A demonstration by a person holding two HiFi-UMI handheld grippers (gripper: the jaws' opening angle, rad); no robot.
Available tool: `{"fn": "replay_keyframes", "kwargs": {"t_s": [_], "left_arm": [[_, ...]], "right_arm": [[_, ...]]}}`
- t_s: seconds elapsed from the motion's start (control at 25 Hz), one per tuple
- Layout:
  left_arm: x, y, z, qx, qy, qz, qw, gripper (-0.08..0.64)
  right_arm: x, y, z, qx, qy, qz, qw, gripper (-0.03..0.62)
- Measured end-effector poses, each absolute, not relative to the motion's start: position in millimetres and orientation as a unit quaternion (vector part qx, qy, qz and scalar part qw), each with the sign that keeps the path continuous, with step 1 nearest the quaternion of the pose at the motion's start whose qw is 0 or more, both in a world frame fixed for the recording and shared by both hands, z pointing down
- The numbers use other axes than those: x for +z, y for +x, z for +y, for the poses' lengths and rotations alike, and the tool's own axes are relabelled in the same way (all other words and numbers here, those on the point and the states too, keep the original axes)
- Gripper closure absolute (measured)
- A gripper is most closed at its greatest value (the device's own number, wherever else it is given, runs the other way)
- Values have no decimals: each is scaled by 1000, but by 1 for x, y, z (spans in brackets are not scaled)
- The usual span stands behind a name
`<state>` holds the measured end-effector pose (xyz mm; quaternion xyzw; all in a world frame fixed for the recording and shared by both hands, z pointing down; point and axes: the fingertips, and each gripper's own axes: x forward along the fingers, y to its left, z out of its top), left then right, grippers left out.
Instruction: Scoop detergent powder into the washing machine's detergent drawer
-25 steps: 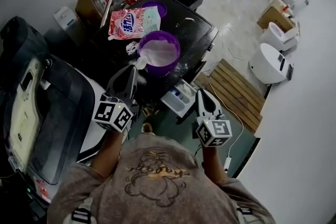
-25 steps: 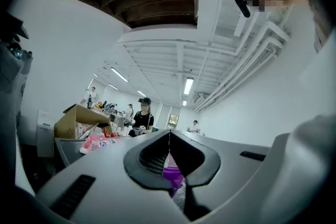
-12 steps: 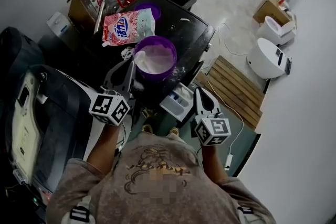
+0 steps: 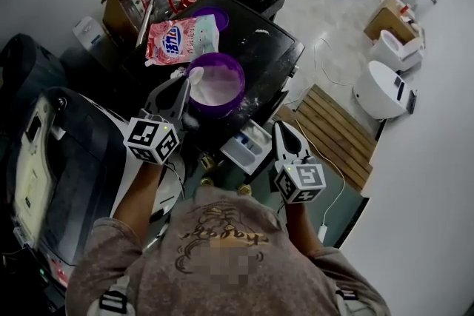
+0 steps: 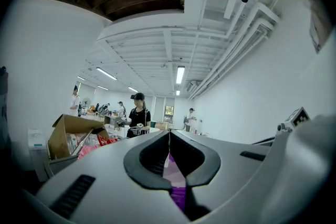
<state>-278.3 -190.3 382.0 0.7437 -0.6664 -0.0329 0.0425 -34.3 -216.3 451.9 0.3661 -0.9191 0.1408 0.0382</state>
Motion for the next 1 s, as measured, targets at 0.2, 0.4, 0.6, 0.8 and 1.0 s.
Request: {"fn": "replay_keyframes", "kwargs": {"t_s": [0.2, 0.4, 0.6, 0.8, 1.0], "left_arm": [[387, -279, -204, 7, 756, -653, 44, 537], [401, -279, -219, 55, 772, -631, 57, 537], [413, -274, -230, 110, 784, -609, 47, 537], [420, -273, -237, 170, 790, -588, 26, 537], [430, -274, -242, 205, 799, -565, 28, 537]], "right_arm": [[451, -32, -221, 149, 362, -920, 34, 592], [460, -26, -225, 137, 358, -923, 44, 592], [456, -22, -230, 147, 362, -920, 37, 592], [457, -22, -234, 149, 364, -919, 42, 592], [461, -25, -235, 150, 363, -918, 43, 592]]}}
